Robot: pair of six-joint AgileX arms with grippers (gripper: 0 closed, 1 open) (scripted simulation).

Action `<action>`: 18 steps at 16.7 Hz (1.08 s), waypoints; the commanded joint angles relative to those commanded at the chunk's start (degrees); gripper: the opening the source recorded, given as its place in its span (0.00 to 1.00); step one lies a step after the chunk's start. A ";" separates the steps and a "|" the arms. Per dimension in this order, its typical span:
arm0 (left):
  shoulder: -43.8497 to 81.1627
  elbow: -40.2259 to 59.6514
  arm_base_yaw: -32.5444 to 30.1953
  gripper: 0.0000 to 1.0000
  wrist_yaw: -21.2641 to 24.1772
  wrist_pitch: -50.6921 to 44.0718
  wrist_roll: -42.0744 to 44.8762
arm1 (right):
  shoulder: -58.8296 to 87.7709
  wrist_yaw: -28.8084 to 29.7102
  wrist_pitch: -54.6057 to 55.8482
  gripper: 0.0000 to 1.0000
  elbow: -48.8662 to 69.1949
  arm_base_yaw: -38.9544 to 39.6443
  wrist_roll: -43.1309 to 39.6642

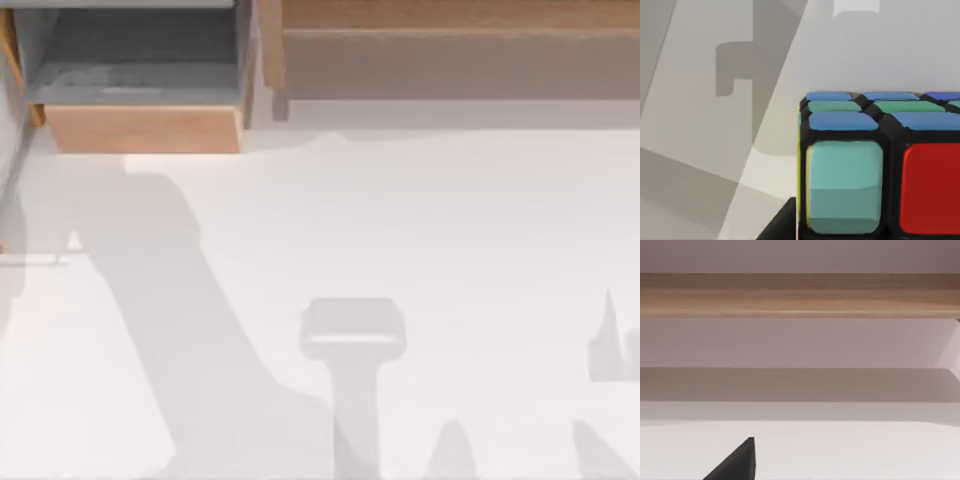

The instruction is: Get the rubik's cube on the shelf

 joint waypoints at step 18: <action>1.24 9.31 0.03 0.00 0.01 -7.97 0.06 | 0.00 0.00 0.00 1.00 0.00 0.00 0.00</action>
